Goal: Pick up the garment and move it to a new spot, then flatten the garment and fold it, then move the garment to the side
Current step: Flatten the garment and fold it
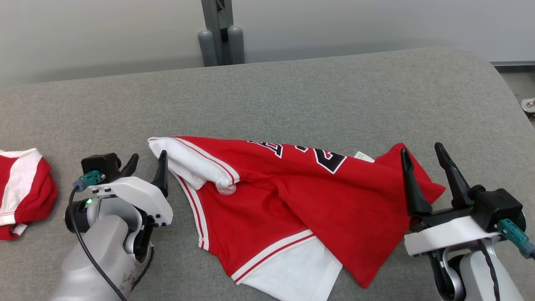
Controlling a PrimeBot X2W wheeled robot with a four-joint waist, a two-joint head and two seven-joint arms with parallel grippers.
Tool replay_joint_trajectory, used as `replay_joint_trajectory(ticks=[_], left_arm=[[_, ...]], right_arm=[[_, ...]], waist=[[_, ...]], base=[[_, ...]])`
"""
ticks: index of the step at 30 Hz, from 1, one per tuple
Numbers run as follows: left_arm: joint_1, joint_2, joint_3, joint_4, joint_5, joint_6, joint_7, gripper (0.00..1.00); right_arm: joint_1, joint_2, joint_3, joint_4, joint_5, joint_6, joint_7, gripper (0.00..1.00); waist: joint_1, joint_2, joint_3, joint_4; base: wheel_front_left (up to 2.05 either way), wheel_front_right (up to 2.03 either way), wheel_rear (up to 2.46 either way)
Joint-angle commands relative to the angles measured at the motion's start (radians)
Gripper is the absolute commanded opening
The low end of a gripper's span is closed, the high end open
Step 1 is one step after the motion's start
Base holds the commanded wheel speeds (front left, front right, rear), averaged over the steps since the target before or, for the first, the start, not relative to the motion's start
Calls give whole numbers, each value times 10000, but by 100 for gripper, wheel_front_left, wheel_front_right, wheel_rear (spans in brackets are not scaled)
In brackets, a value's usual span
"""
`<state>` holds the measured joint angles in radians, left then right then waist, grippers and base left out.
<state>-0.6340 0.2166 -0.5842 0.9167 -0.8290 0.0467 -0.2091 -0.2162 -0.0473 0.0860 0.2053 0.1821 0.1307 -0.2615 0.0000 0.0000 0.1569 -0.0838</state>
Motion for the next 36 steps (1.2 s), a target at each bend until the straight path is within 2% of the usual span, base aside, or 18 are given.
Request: replay_joint_trajectory(ticks=[1, 5, 9, 15, 19, 22, 26, 29, 36], left_arm=[[-142, -26, 152, 77, -114, -112, -225, 100], [-247, -46, 538, -157, -15, -185, -517, 100], [-207, 192, 1208, -1201, 476, -5, -575, 100], [1644, 142, 2965, -4412, 2310, 119, -557, 100], [3226, -123, 3532, -5942, 3658, -15, -559, 100], [4334, -525, 3904, -6750, 4380, -137, -558, 100], [5562, -1075, 4359, -7482, 5172, -337, -559, 100], [6160, -1434, 4690, -7817, 5374, -418, -561, 100], [6383, -1635, 4904, -7937, 5766, -639, -561, 100]], right_arm=[[-11, -58, -37, 19, -82, 1, -48, 100], [44, -58, -153, 9, -219, 1, -48, 100], [62, -55, -255, -151, -331, 1, -48, 100], [311, -56, -357, -427, -586, 1, -48, 100], [678, -60, -374, -538, -763, 1, -48, 100], [1001, -58, -451, -617, -812, 1, -48, 100], [1466, -57, -576, -710, -818, 1, -47, 100], [1690, -57, -605, -721, -815, 1, -48, 100], [1705, -58, -439, -666, -892, 1, -48, 100]], waist=[[0, 0, -60, 107], [0, 0, -228, 314], [0, 0, -328, 481], [0, 0, -619, 777], [0, 0, -909, 920], [0, 0, -1145, 997], [0, 0, -1379, 1097], [0, 0, -1439, 1145], [0, 0, -1398, 1184]], base=[[0, 0, 0], [0, 0, 0], [0, 0, 0], [0, 0, 0], [0, 0, 0], [0, 0, 0], [0, 0, 0], [0, 0, 0], [0, 0, 0]])
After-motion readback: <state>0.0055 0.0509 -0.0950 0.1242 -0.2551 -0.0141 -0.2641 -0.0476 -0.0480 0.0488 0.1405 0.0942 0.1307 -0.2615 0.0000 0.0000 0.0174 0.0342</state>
